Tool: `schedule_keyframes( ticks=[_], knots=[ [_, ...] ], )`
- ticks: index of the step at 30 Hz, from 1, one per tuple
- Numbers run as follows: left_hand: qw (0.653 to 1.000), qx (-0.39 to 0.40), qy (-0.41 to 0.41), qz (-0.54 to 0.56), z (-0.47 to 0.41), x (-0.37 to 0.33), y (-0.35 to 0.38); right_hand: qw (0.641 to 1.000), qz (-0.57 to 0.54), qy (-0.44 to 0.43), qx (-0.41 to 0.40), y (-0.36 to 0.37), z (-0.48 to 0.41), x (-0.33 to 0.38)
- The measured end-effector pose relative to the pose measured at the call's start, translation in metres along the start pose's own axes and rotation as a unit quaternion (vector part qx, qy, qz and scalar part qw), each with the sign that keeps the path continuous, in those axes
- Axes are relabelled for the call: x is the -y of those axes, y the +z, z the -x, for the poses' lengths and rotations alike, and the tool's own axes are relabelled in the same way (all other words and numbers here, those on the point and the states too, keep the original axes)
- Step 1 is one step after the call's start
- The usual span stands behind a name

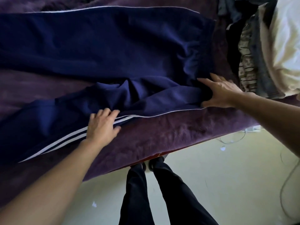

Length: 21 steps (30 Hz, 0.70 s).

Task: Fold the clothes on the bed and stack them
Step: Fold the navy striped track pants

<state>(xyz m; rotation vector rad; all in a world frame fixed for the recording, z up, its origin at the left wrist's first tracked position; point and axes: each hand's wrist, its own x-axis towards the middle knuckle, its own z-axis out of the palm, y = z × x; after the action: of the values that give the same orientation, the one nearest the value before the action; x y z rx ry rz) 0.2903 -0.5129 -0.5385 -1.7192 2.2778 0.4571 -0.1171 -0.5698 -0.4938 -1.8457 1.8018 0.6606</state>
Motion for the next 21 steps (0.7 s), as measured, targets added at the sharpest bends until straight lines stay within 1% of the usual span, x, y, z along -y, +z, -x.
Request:
schedule_keyframes(
  ticks=[2, 3, 4, 6, 7, 8, 10, 12, 13, 15, 16, 19, 21],
  knots=[
    [0.996, -0.031, -0.051, 0.07, 0.001, 0.001, 0.003, 0.999, 0.038, -0.008, -0.018, 0.011, 0.015, 0.0],
    [0.992, -0.038, -0.067, 0.1, 0.005, 0.002, 0.003, 0.997, 0.067, -0.012, -0.044, 0.018, 0.024, 0.0],
    [0.992, -0.036, -0.061, 0.108, 0.011, 0.003, 0.001, 0.993, 0.085, -0.018, -0.084, 0.028, 0.033, -0.003],
    [0.997, -0.023, -0.002, 0.069, 0.032, 0.007, -0.004, 0.978, 0.076, -0.024, -0.193, 0.043, 0.053, -0.012],
    [0.999, -0.005, 0.024, 0.04, 0.047, 0.009, -0.007, 0.971, 0.061, -0.015, -0.232, 0.048, 0.065, -0.017],
    [0.999, 0.02, 0.041, 0.014, 0.061, 0.012, -0.011, 0.966, 0.054, -0.004, -0.253, 0.052, 0.076, -0.023],
    [0.996, 0.066, 0.058, -0.007, 0.087, 0.02, -0.012, 0.963, 0.06, 0.0, -0.262, 0.062, 0.097, -0.032],
    [0.992, 0.095, 0.078, -0.015, 0.104, 0.031, -0.007, 0.963, 0.074, 0.005, -0.258, 0.07, 0.114, -0.033],
    [0.989, 0.117, 0.086, -0.007, 0.109, 0.033, -0.005, 0.966, 0.073, 0.018, -0.248, 0.073, 0.123, -0.03],
    [0.987, 0.135, 0.085, 0.018, 0.117, 0.036, -0.008, 0.97, 0.058, 0.056, -0.227, 0.079, 0.134, -0.026],
    [0.988, 0.132, 0.071, 0.031, 0.118, 0.04, -0.015, 0.972, 0.05, 0.071, -0.218, 0.078, 0.137, -0.024],
    [0.992, 0.089, -0.001, 0.093, 0.106, 0.071, -0.047, 0.979, 0.025, 0.1, -0.178, 0.058, 0.139, -0.024],
    [0.976, 0.075, -0.055, 0.195, 0.087, 0.098, -0.076, 0.975, -0.034, 0.141, -0.167, 0.038, 0.135, -0.024]
  ],
)
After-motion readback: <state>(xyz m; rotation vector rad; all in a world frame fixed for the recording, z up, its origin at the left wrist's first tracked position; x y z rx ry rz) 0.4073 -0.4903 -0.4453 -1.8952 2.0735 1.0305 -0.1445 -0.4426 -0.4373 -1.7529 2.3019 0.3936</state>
